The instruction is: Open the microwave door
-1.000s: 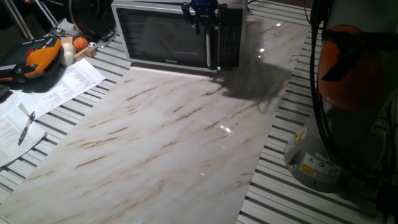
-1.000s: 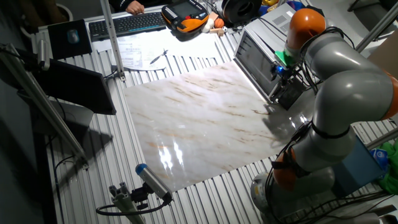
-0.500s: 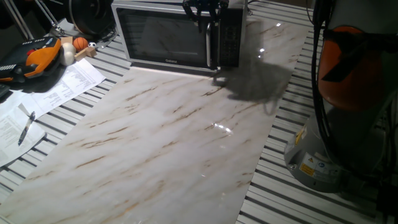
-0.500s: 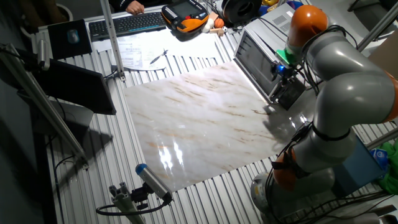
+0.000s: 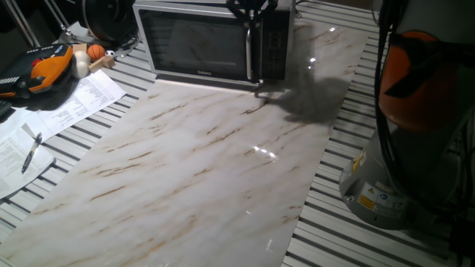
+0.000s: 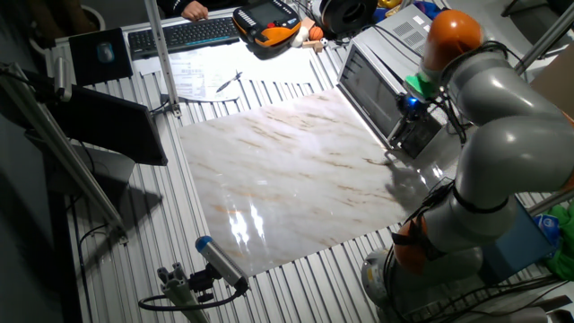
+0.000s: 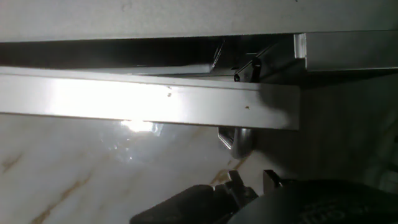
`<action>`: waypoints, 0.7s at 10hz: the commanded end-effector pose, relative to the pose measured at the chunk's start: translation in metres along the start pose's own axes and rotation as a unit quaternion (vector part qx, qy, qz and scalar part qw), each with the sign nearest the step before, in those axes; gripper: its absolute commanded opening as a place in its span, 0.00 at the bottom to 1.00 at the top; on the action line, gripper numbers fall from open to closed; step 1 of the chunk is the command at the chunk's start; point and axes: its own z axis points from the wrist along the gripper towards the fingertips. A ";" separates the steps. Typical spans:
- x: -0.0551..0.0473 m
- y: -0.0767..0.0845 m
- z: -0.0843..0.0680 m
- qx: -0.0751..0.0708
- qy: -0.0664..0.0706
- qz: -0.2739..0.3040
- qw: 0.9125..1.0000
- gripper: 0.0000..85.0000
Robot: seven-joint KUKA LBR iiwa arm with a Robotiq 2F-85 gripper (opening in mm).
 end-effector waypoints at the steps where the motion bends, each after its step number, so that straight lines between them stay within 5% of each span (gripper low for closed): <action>1: -0.001 -0.004 -0.004 0.002 -0.004 -0.011 1.000 0.00; 3: -0.007 -0.012 -0.010 0.015 -0.018 -0.047 0.999 0.00; 7: -0.034 -0.023 -0.027 0.040 -0.021 -0.117 0.992 0.00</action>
